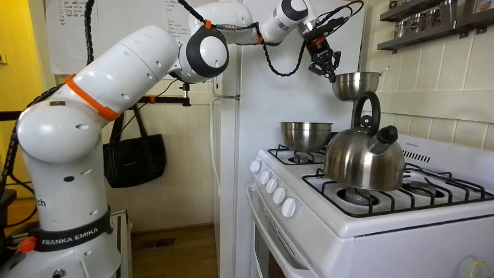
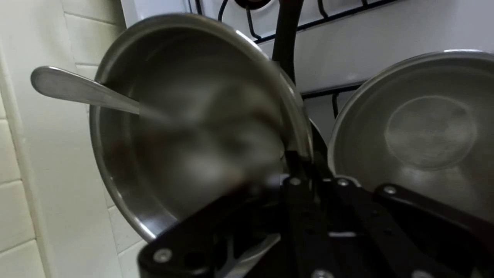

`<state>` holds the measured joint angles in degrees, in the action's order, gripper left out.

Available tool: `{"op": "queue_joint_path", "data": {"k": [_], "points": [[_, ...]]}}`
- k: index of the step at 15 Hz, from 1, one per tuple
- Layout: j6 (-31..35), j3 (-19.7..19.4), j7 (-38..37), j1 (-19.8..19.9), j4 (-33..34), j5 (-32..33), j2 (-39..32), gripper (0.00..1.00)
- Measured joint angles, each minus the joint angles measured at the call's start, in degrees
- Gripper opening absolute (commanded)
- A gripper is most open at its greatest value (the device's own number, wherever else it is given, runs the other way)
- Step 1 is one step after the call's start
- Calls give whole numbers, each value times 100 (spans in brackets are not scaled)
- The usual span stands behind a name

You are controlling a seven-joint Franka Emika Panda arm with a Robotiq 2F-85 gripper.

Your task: Put the smaller silver bowl inside the bigger silver bowl

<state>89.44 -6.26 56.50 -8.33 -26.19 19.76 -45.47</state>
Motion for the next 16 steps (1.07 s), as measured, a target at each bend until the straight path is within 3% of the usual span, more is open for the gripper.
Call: {"op": "queue_joint_path", "data": {"k": [9,12,16], "points": [[295,102,1340,-43,13,-46,48,2],[583,155,1286,-40,13,-107,7,2],[709,165,644,-107,13,-114,-30,2]]}}
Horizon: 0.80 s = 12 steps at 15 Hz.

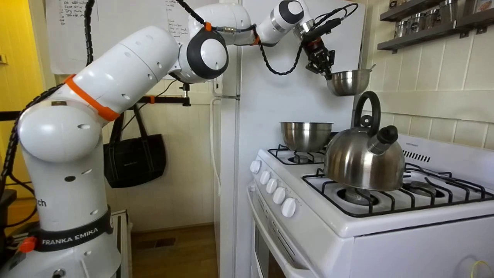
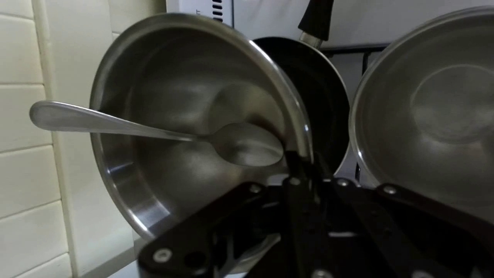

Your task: Put the smaller silver bowl inside the bigger silver bowl

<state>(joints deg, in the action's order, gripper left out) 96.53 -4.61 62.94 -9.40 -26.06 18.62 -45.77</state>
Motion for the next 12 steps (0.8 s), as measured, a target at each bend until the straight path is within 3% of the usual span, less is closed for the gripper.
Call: {"op": "queue_joint_path", "data": {"k": [6,7,10,11,12], "points": [[1058,231,-108,241,2,-496,-37,2],[1146,257,-279,307,2,-590,-37,9],[1151,256,-779,441,5,-650,-36,9],[1151,256,-817,457,5,-655,-36,2],[1151,256,-851,458,5,-657,-36,2]]}}
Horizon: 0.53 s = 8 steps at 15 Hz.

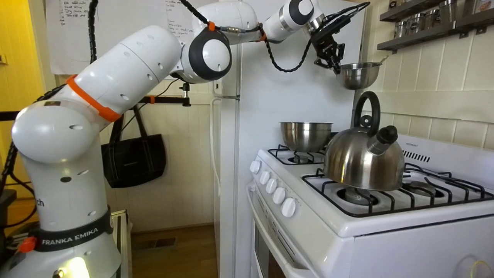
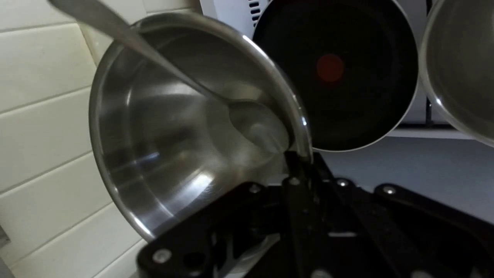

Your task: Put the smaller silver bowl inside the bigger silver bowl

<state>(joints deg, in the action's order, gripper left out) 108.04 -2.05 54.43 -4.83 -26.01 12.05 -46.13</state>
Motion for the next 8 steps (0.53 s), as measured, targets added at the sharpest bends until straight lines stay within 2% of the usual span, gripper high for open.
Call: {"op": "queue_joint_path", "data": {"k": [2,8], "points": [[-8,-13,-228,-7,-10,1,-6,2],[-56,-100,-2244,-100,-10,6,-14,2]]}}
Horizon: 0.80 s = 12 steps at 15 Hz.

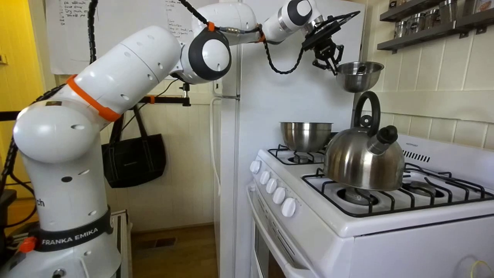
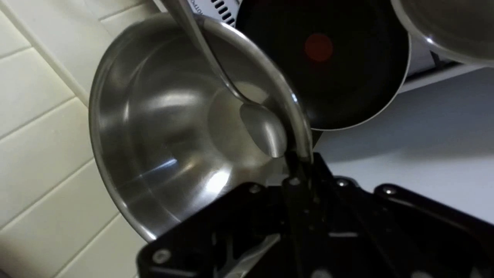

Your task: Put the smaller silver bowl inside the bigger silver bowl

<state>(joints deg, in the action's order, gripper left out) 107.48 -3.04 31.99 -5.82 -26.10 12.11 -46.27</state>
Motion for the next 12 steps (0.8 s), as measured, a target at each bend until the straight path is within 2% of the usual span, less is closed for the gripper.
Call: {"op": "queue_joint_path", "data": {"k": [3,7,12], "points": [[-327,-66,-1088,-180,-7,27,-39,2],[-940,-243,-2670,-671,-7,118,-214,2],[-2218,-434,-4341,-1228,33,267,-223,2]]}}
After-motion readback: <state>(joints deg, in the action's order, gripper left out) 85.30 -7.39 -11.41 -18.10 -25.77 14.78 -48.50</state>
